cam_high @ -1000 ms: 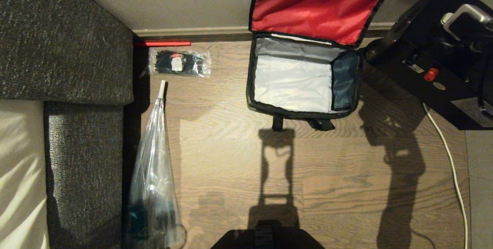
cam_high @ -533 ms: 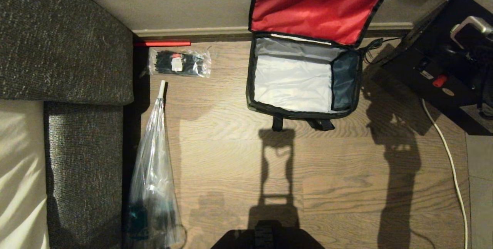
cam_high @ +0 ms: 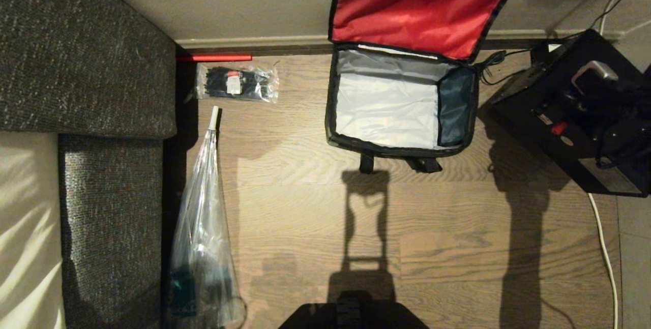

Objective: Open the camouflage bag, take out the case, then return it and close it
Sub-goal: Release the handle

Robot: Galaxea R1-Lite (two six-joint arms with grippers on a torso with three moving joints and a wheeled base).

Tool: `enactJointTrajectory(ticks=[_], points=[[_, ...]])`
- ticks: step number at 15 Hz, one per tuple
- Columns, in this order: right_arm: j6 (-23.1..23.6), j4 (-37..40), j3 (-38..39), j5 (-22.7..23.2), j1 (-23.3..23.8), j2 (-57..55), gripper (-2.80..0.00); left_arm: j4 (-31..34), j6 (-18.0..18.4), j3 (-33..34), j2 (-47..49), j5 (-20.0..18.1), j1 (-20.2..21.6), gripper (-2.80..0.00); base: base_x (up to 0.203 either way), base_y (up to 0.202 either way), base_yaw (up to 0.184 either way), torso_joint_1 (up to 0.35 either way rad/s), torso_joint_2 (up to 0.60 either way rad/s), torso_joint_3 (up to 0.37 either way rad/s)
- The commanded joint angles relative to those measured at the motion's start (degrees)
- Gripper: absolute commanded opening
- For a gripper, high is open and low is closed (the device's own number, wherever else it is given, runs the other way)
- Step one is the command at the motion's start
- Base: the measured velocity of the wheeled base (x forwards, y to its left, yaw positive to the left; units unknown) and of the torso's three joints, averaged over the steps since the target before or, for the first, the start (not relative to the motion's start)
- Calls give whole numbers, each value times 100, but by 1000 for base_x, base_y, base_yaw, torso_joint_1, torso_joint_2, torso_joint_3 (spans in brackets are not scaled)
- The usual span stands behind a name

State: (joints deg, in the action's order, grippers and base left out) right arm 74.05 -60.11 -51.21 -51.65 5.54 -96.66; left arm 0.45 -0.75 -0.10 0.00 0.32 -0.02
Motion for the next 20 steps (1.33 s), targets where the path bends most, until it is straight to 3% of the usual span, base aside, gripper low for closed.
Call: enactJointTrajectory(ticks=[1,9,18,19,20], points=[[-60,-18,-52,-38,51,-461,-280,-1,-4,1,0,3,-6,-280,0,0,0,0,0,0],[-539,-78,-200,-29,164,-1316,-280,-1,-4,1,-2,3,-5,-280,0,0,0,0,0,0],[-608,-32,-256,-28,167,-1628,-280,-1,-4,1,0,3,2,-280,0,0,0,0,0,0],[-585,-7,-229,-18,167,-1628,0,-1,-4,1,-6,3,-1,-280,0,0,0,0,0,0],[-590,27,-173,82,167,-1628,0,-1,-4,1,-6,3,-6,-280,0,0,0,0,0,0]])
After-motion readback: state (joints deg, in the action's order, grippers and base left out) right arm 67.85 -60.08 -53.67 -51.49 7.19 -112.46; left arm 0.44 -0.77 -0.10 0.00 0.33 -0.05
